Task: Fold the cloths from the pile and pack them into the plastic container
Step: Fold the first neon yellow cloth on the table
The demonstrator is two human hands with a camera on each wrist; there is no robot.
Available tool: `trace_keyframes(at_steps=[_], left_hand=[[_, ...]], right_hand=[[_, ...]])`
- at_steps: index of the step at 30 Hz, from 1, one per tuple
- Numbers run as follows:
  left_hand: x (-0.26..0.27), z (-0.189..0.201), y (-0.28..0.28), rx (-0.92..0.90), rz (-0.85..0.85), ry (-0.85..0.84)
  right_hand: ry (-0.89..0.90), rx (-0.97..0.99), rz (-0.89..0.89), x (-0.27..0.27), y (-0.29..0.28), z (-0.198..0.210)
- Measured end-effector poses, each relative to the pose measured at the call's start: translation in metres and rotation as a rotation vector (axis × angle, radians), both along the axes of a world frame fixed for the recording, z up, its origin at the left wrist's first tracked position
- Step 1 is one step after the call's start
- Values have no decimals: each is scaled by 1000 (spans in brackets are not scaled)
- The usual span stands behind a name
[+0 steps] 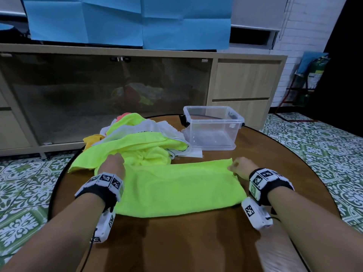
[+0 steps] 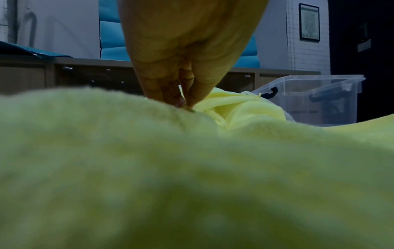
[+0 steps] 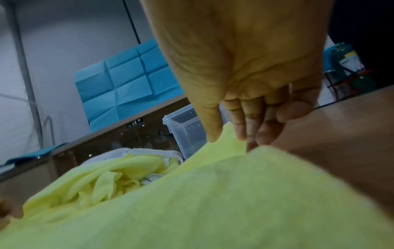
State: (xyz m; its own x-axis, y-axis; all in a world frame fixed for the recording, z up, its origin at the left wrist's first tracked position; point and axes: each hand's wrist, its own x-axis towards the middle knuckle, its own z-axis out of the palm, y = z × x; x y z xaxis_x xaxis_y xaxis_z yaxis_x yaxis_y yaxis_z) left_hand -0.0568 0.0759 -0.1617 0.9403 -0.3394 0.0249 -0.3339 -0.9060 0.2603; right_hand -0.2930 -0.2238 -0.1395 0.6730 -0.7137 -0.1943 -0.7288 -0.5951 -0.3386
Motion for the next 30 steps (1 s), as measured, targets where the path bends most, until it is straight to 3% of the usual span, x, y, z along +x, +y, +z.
trace_keyframes(at_steps=[11, 16, 23, 25, 30], left_hand=[[2, -9, -4, 145, 2, 15], [-1, -7, -8, 217, 11, 19], [-9, 2, -3, 243, 2, -25], [-11, 5, 0, 249, -7, -35], [-13, 10, 1, 305, -30, -56]], right_hand=[[57, 213, -122, 22, -8, -19], [141, 162, -13, 18, -10, -19], [61, 197, 45, -3, -19, -7], [-36, 188, 44, -8, -23, -7], [-496, 251, 4, -4, -24, -1]])
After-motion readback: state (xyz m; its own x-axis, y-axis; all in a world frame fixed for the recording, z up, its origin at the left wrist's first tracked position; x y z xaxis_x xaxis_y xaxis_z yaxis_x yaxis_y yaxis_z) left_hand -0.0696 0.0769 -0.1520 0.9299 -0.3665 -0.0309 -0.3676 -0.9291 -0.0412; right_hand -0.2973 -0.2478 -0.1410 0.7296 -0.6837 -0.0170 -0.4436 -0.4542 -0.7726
